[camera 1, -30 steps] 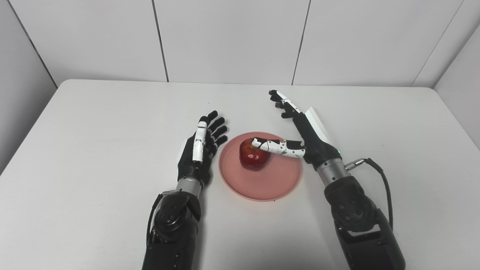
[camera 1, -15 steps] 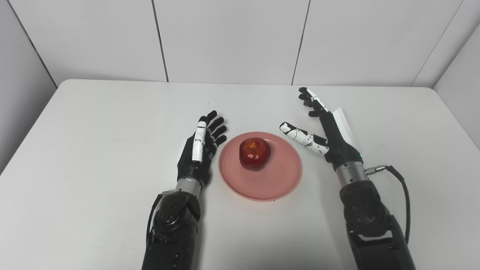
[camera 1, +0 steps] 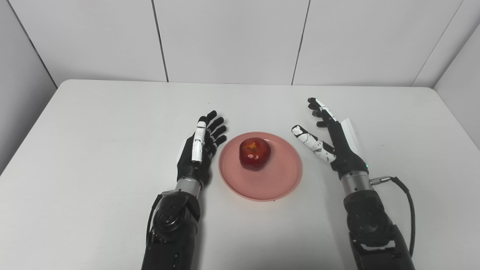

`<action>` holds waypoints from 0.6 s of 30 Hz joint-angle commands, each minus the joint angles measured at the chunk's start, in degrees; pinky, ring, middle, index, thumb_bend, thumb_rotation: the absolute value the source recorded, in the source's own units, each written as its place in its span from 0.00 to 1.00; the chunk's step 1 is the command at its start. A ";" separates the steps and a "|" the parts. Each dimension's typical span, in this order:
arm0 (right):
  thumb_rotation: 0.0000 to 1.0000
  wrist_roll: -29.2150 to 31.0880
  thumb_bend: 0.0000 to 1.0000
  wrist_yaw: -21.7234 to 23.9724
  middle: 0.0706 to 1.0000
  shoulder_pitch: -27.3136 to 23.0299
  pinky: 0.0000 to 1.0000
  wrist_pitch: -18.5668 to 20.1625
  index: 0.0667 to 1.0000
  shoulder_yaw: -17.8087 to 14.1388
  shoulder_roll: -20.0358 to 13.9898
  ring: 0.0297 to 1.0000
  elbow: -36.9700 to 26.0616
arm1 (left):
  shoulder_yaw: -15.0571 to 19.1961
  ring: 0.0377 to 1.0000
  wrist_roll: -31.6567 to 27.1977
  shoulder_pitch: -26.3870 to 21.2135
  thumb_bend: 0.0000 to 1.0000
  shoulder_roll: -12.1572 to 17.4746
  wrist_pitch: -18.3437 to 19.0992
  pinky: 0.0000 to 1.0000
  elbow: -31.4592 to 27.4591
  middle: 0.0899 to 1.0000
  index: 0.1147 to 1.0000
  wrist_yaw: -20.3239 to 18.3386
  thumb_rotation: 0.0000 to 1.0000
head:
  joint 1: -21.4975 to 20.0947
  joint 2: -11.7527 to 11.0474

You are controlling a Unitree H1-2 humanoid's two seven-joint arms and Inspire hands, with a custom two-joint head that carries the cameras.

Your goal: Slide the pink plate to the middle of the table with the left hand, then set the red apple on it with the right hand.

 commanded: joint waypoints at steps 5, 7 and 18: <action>1.00 0.67 0.85 -1.37 0.86 -1.10 0.79 -1.00 0.86 -0.62 0.29 0.84 0.12 | 0.03 0.88 -0.60 -0.34 0.38 -0.54 -1.57 0.88 0.05 0.88 0.86 -1.03 1.00 | 0.18 -0.07; 1.00 1.42 0.84 -1.22 0.86 -0.90 0.79 -0.69 0.86 -0.90 0.52 0.84 0.29 | 0.06 0.88 -0.58 -0.35 0.38 -0.55 -1.48 0.88 0.03 0.88 0.86 -1.07 1.00 | 0.18 -0.09; 1.00 3.95 0.80 -1.60 0.84 -0.54 0.78 -1.59 0.86 -1.46 1.49 0.82 2.22 | 0.30 0.88 -0.52 -0.25 0.38 -0.40 -1.51 0.88 -0.20 0.88 0.86 -1.52 1.00 | 0.01 -0.30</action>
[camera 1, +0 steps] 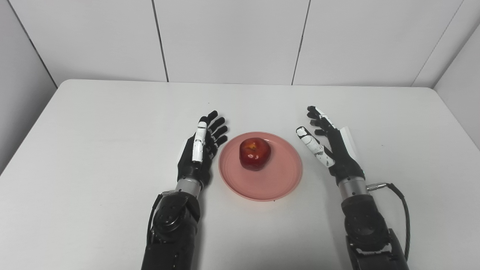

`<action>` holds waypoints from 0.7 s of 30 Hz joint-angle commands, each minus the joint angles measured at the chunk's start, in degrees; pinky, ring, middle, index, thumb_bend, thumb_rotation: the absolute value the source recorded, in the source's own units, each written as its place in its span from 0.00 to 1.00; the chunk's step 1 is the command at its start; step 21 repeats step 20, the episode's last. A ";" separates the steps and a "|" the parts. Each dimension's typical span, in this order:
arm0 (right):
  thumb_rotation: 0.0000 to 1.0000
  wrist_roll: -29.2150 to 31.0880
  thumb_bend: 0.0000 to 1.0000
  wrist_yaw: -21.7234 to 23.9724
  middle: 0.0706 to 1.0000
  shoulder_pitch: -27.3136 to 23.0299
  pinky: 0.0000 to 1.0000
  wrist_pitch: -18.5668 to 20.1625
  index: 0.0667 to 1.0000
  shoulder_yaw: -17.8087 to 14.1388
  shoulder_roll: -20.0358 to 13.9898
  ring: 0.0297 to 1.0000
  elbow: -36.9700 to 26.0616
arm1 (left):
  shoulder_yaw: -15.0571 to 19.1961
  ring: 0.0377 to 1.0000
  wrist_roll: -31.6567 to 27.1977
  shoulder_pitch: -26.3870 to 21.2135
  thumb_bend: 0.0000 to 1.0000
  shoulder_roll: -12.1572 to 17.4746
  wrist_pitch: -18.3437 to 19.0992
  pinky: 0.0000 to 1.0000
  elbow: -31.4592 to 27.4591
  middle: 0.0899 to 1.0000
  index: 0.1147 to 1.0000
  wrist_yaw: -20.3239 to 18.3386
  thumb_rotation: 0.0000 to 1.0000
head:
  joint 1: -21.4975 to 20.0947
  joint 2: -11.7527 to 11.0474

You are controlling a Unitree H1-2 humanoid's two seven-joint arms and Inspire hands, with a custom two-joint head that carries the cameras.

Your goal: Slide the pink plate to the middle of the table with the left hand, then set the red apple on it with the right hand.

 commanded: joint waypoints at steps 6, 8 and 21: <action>1.00 4.17 0.75 -2.11 0.83 -1.53 0.79 -4.49 0.85 -0.93 0.45 0.81 1.65 | 0.49 0.88 -0.88 -0.44 0.37 -0.39 -1.41 0.88 0.00 0.88 0.86 -0.62 1.00 | 0.16 -0.23; 1.00 6.02 0.73 -1.79 0.85 -1.56 0.81 -4.53 0.87 -1.26 0.63 0.84 2.25 | 0.51 0.88 -0.88 -0.47 0.38 -0.28 -1.54 0.88 0.12 0.88 0.86 -0.76 1.00 | 0.17 -0.25; 1.00 12.66 0.60 -1.17 0.87 -1.79 0.82 -3.18 0.87 -2.56 0.90 0.86 3.62 | 0.68 0.87 -0.68 -0.48 0.37 -0.23 -1.45 0.87 0.18 0.88 0.85 -0.87 1.00 | 0.27 -0.49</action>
